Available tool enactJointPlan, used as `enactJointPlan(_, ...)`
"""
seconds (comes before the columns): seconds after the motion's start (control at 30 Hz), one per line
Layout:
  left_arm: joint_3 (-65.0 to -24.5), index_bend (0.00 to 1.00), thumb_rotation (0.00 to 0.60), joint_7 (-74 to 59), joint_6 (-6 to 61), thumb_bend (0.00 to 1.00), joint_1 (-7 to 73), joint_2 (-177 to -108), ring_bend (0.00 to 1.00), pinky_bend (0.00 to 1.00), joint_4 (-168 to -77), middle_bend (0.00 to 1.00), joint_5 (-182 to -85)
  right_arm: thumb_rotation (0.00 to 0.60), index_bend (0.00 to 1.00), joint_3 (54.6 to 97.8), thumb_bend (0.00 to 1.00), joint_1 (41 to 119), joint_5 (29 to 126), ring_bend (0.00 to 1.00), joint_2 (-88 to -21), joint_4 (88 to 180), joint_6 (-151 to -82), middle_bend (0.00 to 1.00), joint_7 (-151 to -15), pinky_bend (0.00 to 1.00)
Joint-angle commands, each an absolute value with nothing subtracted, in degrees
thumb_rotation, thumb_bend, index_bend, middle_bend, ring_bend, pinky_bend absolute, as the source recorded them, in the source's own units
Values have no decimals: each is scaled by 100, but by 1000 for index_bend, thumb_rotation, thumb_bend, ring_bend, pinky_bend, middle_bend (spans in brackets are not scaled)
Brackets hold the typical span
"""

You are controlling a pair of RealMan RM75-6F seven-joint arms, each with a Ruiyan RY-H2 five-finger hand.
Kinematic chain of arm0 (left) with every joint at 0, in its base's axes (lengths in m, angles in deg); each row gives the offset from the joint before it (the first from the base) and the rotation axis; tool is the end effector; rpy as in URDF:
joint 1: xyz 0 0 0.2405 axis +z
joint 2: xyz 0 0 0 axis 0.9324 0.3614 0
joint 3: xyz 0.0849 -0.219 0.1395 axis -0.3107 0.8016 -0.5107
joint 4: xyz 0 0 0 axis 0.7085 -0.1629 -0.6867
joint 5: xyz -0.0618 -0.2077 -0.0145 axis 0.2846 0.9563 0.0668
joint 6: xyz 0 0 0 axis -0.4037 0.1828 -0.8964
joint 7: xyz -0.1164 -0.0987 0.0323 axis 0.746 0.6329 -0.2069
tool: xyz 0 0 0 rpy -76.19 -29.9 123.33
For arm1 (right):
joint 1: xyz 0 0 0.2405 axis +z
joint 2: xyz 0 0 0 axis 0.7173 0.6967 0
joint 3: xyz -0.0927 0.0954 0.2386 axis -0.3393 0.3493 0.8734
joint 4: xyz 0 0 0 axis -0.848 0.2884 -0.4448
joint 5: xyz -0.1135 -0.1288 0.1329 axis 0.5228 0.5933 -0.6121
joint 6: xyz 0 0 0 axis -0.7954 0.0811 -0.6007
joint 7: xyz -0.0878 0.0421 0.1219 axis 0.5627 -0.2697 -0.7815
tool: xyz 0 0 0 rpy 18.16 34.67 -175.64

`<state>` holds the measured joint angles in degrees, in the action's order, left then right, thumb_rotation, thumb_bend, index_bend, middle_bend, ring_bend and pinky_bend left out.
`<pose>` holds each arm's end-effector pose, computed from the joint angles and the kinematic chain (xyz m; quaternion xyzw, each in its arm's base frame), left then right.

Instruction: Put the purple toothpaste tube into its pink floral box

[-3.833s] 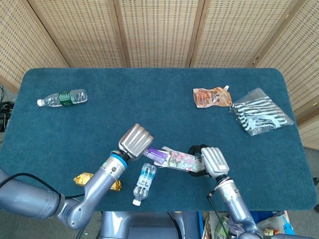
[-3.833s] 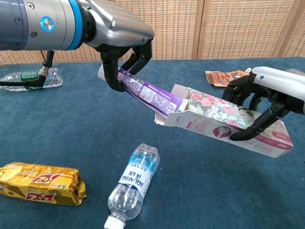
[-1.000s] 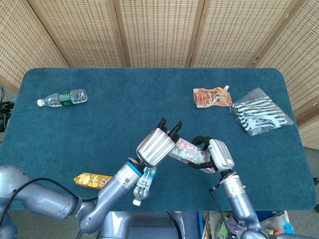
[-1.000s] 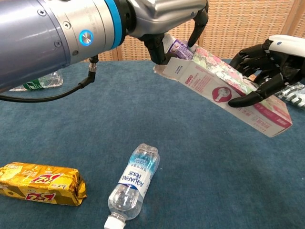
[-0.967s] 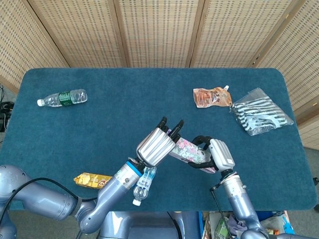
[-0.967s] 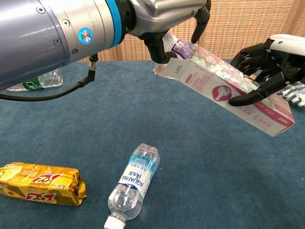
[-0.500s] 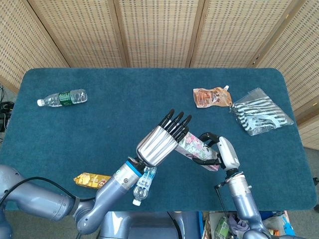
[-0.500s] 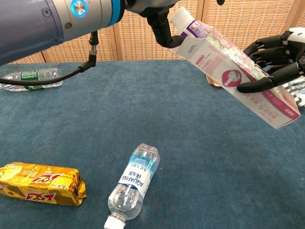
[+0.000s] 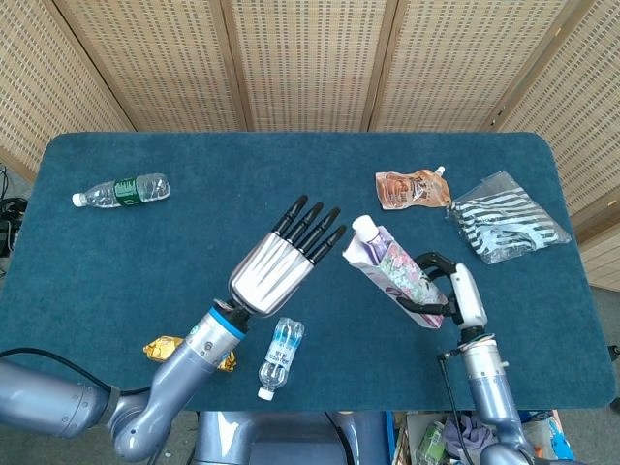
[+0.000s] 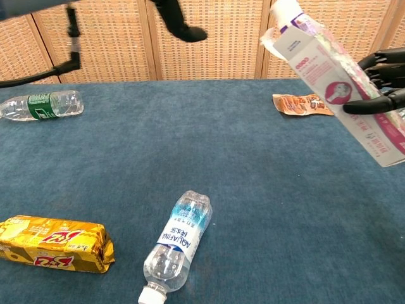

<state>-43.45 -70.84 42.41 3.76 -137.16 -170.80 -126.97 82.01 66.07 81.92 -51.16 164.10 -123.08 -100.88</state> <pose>0.0376 0.3118 0.0590 -0.7814 -0.0667 -0.4184 0.4582 -0.2075 -0.2960 0.0618 0.3885 -0.6339 0.5852 0.3238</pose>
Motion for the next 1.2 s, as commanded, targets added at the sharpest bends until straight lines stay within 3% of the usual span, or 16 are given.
enactJointPlan(0.03, -4488, 0, 600, -6928, 4343, 266, 596, -13528, 0, 0, -17211, 0, -12777, 600, 620, 8167, 7, 6518, 8293, 391, -5063, 16268, -12339, 568, -10248, 468)
enactJointPlan(0.4, -5110, 0, 600, -5456, 4915, 264, 1786, -13096, 0, 0, -17109, 0, -14170, 600, 620, 8014, 7, 6280, 8978, 391, -4972, 15625, -12397, 568, -11528, 468)
enactJointPlan(0.53, -5368, 0, 600, -4988, 5028, 265, 2181, -13074, 0, 0, -16849, 0, -14645, 600, 620, 8097, 7, 6155, 9121, 391, -5075, 15563, -12556, 568, -12553, 468)
enactJointPlan(0.8, -5337, 0, 600, -4595, 4846, 265, 2501, -13045, 0, 0, -16439, 0, -14886, 600, 620, 8194, 7, 6065, 9371, 391, -5397, 15219, -13031, 568, -13020, 468)
enactJointPlan(0.97, -5277, 0, 600, -4597, 4742, 264, 2626, -12991, 0, 0, -16418, 0, -14968, 600, 620, 8127, 8, 6068, 9316, 391, -5398, 15007, -13011, 568, -12508, 468)
enactJointPlan(1.2, -5310, 0, 600, -4638, 4494, 264, 2799, -12927, 0, 0, -16382, 0, -14857, 600, 620, 7792, 7, 6075, 9227, 391, -5227, 14556, -12891, 567, -10480, 468)
